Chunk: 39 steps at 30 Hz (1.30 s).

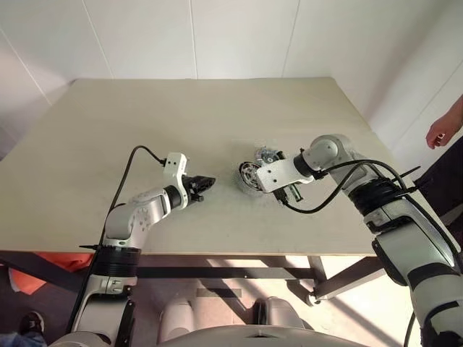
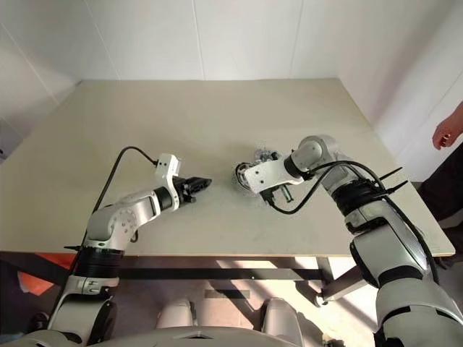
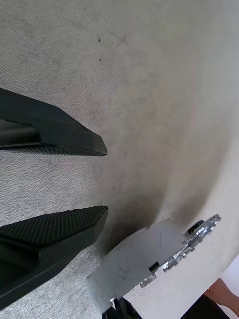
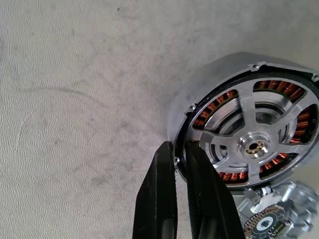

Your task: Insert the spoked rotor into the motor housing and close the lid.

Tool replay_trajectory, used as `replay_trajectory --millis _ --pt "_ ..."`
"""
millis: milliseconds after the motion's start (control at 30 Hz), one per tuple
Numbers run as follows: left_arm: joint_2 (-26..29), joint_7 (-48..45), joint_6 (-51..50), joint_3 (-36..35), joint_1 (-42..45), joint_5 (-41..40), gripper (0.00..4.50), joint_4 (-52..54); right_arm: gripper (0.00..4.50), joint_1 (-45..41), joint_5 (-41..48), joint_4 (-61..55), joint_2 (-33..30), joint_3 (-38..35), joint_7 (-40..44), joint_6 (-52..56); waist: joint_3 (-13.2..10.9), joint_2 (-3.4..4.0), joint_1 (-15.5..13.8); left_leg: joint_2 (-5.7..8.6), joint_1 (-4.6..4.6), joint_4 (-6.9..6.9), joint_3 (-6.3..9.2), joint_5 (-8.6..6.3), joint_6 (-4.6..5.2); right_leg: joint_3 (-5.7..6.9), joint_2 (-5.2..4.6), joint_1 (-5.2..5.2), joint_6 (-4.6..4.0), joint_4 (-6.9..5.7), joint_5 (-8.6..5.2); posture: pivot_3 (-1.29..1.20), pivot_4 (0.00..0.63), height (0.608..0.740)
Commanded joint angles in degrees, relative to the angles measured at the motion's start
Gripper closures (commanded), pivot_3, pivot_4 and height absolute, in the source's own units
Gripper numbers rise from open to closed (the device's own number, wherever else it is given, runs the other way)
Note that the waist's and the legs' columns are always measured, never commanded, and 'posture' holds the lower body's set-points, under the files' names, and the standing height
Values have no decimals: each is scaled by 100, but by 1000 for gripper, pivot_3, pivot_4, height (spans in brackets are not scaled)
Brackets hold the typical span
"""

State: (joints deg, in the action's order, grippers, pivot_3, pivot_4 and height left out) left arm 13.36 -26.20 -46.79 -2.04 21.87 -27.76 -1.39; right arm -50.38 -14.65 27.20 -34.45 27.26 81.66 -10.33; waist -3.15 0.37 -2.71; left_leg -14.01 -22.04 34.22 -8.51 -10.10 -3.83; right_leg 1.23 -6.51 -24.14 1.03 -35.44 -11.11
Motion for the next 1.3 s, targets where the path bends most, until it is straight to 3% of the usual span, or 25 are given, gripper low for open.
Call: replay_trajectory --millis 33,267,600,800,933,1300 --pt "-22 13 68 -25 42 1 2774 146 4485 3 441 -813 -223 -407 265 822 0 0 -18 0 0 0 0 0 0 0 0 0 0 1 0 0 0 740" --pt "-81 34 73 1 19 9 2774 164 4485 34 585 -1176 -226 -429 255 2205 0 0 -109 0 7 0 0 1 -3 -3 -1 2 0 -3 0 0 0 740" --pt "-60 83 17 -43 -159 -23 2774 391 4485 -105 1198 -2142 289 -280 240 5602 -2 2 -156 0 7 -4 0 2 -5 -3 0 1 0 -4 0 0 0 740" --pt "-72 138 -9 -54 -251 -40 2774 502 4485 -742 1368 -1571 975 -345 -651 7206 -5 7 -139 -1 23 -6 0 13 -23 -10 3 1 0 -23 0 0 0 740" --pt "-79 174 -28 -64 -266 -49 2774 539 4485 -874 1469 -1228 1212 -289 -1139 7504 -5 7 -191 -1 26 -9 1 17 -31 -10 3 3 0 -23 0 0 0 740" --pt "-67 190 -28 -111 -237 -47 2774 508 4485 -844 1811 -1015 1237 -44 -1519 7552 -6 8 -289 0 23 -23 1 33 -59 -7 3 1 0 -14 0 0 0 740"
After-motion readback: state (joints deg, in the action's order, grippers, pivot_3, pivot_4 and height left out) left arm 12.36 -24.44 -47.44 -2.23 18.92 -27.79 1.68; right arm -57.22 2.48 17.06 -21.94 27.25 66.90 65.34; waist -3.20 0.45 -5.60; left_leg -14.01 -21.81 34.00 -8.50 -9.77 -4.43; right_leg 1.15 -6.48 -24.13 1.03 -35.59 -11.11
